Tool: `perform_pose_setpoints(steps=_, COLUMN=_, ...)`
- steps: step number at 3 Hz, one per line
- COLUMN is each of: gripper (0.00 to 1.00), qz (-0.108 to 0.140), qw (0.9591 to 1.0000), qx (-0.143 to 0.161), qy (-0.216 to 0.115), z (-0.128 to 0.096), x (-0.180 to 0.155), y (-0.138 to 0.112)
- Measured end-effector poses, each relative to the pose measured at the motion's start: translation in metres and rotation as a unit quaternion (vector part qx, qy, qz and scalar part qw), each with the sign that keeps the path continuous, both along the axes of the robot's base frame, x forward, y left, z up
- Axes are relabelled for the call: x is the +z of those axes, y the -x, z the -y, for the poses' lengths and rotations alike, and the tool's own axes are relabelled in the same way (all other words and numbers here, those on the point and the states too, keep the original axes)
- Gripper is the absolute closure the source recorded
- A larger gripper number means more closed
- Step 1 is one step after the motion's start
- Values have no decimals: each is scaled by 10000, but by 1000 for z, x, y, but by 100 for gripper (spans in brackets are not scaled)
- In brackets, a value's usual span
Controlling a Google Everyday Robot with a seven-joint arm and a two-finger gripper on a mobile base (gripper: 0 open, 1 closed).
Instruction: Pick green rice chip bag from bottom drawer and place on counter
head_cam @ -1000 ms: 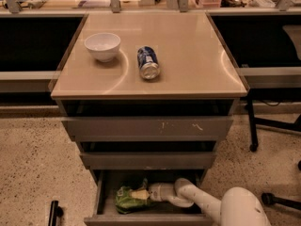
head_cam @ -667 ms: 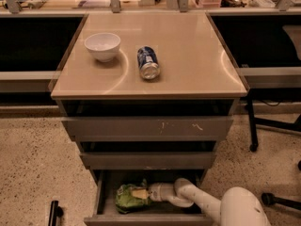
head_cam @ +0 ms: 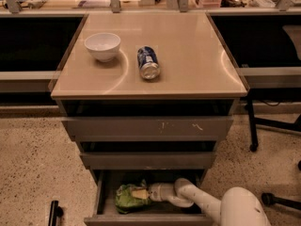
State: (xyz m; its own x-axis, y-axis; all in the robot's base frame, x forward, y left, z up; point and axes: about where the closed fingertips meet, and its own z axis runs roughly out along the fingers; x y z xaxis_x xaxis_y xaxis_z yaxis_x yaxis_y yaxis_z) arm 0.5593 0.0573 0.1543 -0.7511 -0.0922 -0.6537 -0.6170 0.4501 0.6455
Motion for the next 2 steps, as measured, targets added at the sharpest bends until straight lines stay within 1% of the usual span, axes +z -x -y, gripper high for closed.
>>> perform_pose_setpoints(steps=1, gripper=100, qz=-129, qw=9999, qx=56, qy=-70, z=0, x=16, y=2)
perform_pose_setpoints(steps=2, gripper=100, qz=-189, qw=9998, qx=24, qy=-15, z=5, x=54, y=0)
